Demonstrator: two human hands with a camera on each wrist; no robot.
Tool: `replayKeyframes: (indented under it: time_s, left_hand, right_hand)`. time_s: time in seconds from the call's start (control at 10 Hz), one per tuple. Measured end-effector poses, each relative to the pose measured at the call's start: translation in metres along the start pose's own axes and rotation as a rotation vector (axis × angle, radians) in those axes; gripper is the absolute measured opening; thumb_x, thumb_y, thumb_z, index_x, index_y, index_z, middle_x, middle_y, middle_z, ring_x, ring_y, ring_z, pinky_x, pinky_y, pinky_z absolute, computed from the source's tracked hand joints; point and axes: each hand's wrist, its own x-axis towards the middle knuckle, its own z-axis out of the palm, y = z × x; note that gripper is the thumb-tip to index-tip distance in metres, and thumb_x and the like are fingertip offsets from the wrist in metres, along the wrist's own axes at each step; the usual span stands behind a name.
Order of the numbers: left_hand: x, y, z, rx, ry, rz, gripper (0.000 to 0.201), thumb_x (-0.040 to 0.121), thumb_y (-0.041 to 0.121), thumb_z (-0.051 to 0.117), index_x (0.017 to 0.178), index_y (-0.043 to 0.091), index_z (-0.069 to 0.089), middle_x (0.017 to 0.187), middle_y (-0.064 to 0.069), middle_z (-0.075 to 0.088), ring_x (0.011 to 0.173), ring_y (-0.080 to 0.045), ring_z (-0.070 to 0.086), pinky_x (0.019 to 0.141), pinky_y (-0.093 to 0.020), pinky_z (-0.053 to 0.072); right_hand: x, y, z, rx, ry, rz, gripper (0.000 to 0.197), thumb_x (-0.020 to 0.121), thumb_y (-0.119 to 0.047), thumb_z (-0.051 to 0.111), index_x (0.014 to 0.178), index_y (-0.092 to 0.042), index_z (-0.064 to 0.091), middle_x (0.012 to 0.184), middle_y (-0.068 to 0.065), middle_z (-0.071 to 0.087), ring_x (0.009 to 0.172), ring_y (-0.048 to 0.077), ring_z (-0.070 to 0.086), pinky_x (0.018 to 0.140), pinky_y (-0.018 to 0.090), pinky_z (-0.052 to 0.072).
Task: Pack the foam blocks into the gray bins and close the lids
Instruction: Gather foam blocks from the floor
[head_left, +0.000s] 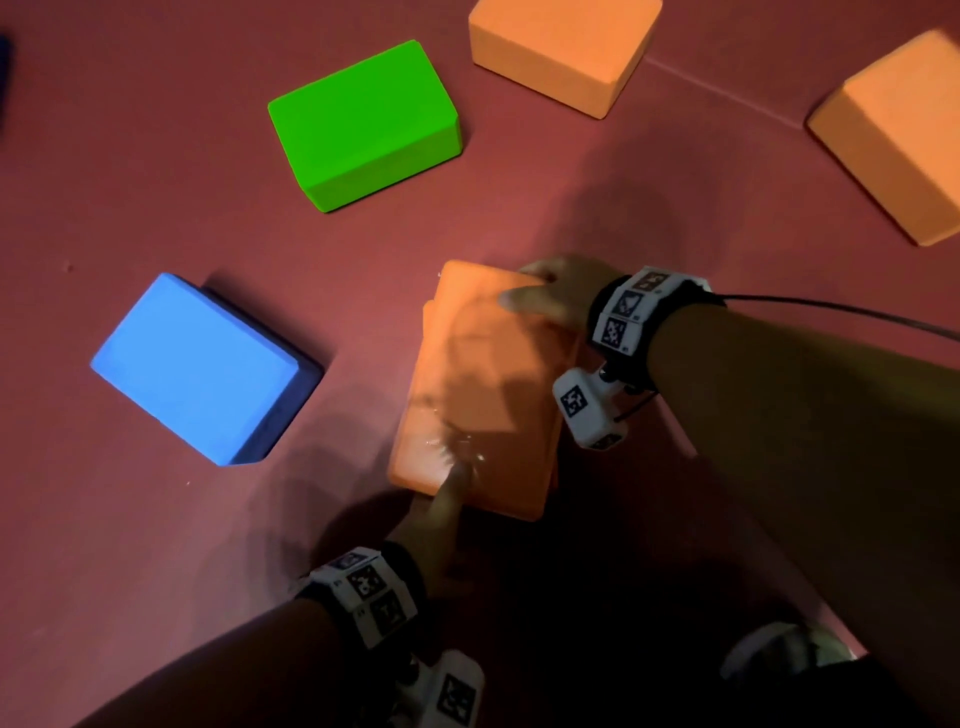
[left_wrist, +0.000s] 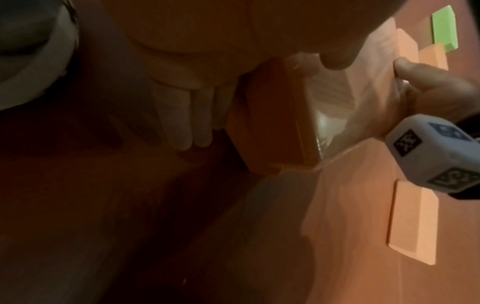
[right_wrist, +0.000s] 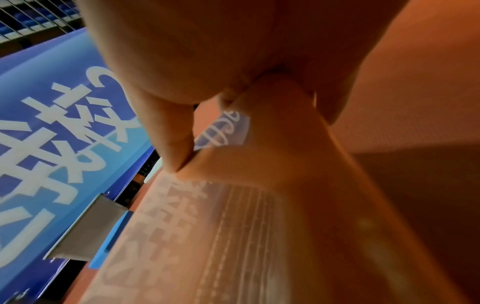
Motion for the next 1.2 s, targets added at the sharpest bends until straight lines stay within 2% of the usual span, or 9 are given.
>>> replayKeyframes:
  time_s: [0.1, 0.2, 0.3, 0.4, 0.6, 0.7, 0.9, 1.0, 1.2]
  left_hand:
    - [0.004, 0.002, 0.007, -0.03, 0.02, 0.087, 0.102, 0.055, 0.084, 0.062, 0.136, 0.025, 0.046, 0.121, -0.007, 0.064, 0.098, -0.033, 0.067, 0.062, -0.034, 0.051]
    - [0.008, 0.011, 0.008, -0.058, 0.035, 0.197, 0.087, 0.056, 0.077, 0.066, 0.124, 0.023, 0.057, 0.122, -0.007, 0.066, 0.102, -0.027, 0.067, 0.07, -0.038, 0.056]
    - [0.023, 0.039, -0.016, -0.086, 0.132, 0.332, 0.081, 0.059, 0.074, 0.062, 0.119, 0.019, 0.061, 0.128, -0.011, 0.062, 0.113, -0.031, 0.062, 0.096, -0.049, 0.051]
    - [0.027, 0.08, -0.045, -0.077, 0.142, 0.39, 0.09, 0.054, 0.086, 0.058, 0.122, 0.027, 0.061, 0.127, -0.003, 0.063, 0.117, -0.029, 0.061, 0.1, -0.051, 0.048]
    - [0.028, 0.133, -0.088, -0.255, 0.199, 0.466, 0.089, 0.048, 0.084, 0.068, 0.122, 0.035, 0.061, 0.117, 0.0, 0.07, 0.102, -0.027, 0.068, 0.091, -0.051, 0.052]
    - [0.001, 0.151, -0.104, -0.289, 0.252, 0.521, 0.086, 0.054, 0.073, 0.066, 0.124, 0.025, 0.06, 0.111, -0.003, 0.07, 0.095, -0.027, 0.07, 0.085, -0.052, 0.056]
    - [-0.034, 0.184, -0.163, -0.358, 0.347, 0.591, 0.053, 0.08, 0.057, 0.062, 0.116, 0.018, 0.064, 0.107, -0.008, 0.071, 0.091, -0.031, 0.069, 0.08, -0.051, 0.057]
    - [-0.038, 0.176, -0.208, -0.438, 0.444, 0.518, 0.071, 0.056, 0.069, 0.069, 0.108, 0.02, 0.07, 0.099, -0.009, 0.075, 0.087, -0.034, 0.071, 0.082, -0.058, 0.054]
    - [-0.039, 0.142, -0.267, -0.495, 0.684, 0.345, 0.061, 0.072, 0.064, 0.065, 0.105, 0.013, 0.063, 0.087, -0.009, 0.066, 0.076, -0.032, 0.065, 0.069, -0.042, 0.054]
  right_hand:
    - [0.001, 0.004, -0.002, -0.046, -0.034, 0.087, 0.072, 0.083, -0.064, 0.057, 0.141, -0.022, 0.049, 0.146, 0.004, 0.047, 0.132, 0.026, 0.044, 0.102, 0.034, 0.033]
    - [-0.003, 0.01, -0.003, 0.077, -0.086, 0.17, 0.069, 0.087, -0.059, 0.055, 0.142, -0.019, 0.047, 0.149, 0.008, 0.043, 0.133, 0.028, 0.043, 0.11, 0.04, 0.033]
    - [-0.01, 0.017, 0.001, 0.375, -0.083, 0.252, 0.045, 0.088, -0.053, 0.059, 0.113, -0.016, 0.067, 0.116, 0.011, 0.068, 0.097, 0.025, 0.066, 0.089, 0.038, 0.051]
    - [-0.021, 0.023, 0.006, 0.531, -0.083, 0.401, 0.045, 0.083, -0.059, 0.062, 0.069, -0.016, 0.059, 0.05, -0.002, 0.062, 0.045, 0.016, 0.056, 0.055, 0.024, 0.043]
    - [-0.015, -0.001, 0.013, 0.646, -0.094, 0.323, 0.045, 0.074, -0.063, 0.067, 0.09, -0.02, 0.069, 0.102, 0.007, 0.072, 0.093, 0.026, 0.066, 0.092, 0.046, 0.05]
    - [-0.002, -0.032, 0.004, 0.631, -0.016, 0.21, 0.037, 0.074, -0.064, 0.068, 0.066, -0.028, 0.073, 0.074, -0.014, 0.069, 0.076, 0.012, 0.061, 0.079, 0.029, 0.046]
    - [0.013, -0.112, 0.018, 0.628, -0.046, 0.018, 0.043, 0.079, -0.053, 0.066, 0.101, -0.017, 0.07, 0.103, 0.004, 0.074, 0.091, 0.024, 0.071, 0.089, 0.037, 0.055]
    - [0.021, -0.156, 0.039, 0.691, -0.032, -0.101, 0.034, 0.084, -0.038, 0.069, 0.108, -0.013, 0.069, 0.099, 0.005, 0.073, 0.08, 0.018, 0.069, 0.074, 0.026, 0.055]
    - [0.051, -0.239, 0.086, 0.248, -0.087, -0.136, 0.071, 0.069, -0.064, 0.071, 0.124, -0.024, 0.05, 0.11, -0.008, 0.066, 0.099, 0.018, 0.064, 0.091, 0.032, 0.049]
